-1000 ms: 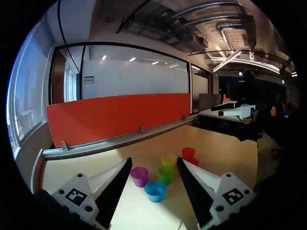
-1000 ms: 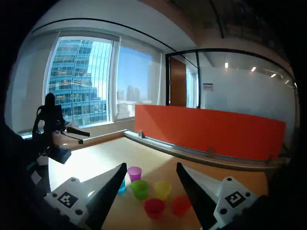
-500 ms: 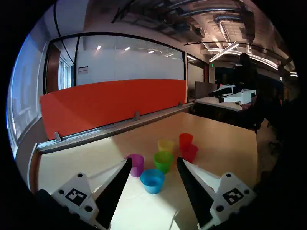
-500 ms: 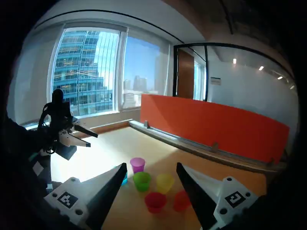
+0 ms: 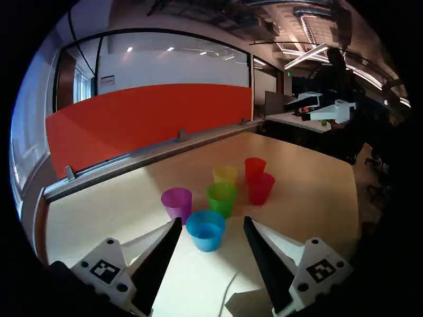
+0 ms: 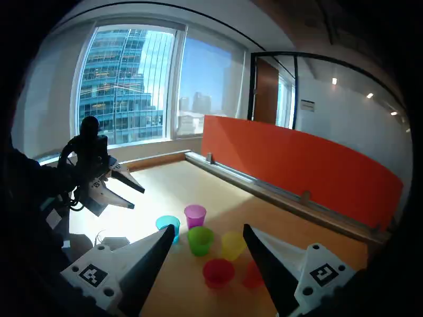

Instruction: Pour water

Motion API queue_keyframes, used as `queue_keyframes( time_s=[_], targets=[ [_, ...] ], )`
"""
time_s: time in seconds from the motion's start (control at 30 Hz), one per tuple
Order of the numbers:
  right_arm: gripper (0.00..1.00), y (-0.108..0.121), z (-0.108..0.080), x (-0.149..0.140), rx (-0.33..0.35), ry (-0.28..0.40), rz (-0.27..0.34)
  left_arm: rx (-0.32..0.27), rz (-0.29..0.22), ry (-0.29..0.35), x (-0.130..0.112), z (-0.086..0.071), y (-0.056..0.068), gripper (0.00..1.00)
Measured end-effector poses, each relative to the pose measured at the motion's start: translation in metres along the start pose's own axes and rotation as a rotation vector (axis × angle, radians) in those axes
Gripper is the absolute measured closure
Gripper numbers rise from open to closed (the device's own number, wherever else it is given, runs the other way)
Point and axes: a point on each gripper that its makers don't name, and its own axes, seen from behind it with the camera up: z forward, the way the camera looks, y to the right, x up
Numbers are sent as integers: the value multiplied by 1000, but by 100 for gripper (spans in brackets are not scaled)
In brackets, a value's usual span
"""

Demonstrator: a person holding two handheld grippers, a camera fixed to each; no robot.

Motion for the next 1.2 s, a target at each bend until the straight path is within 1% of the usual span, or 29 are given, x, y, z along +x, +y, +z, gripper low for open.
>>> queue_keyframes(
  time_s=[0.27, 0.47, 0.6, 0.97, 1.2],
  targets=[
    [0, 3, 10, -7, 8, -24, -7, -14, 15, -58, -23, 16, -1, 14],
    [0, 4, 18, -7, 15, -29, -10, -6, 19, -94, -36, 28, -8, 14],
    [0, 5, 23, -10, 21, -35, -11, -16, 25, -129, -44, 35, -8, 14],
    [0, 6, 34, -13, 35, -49, -15, -41, 46, -208, -60, 57, -10, 14],
    [0, 6, 40, -13, 44, -52, -15, -43, 60, -250, -67, 70, -13, 14]
  ],
)
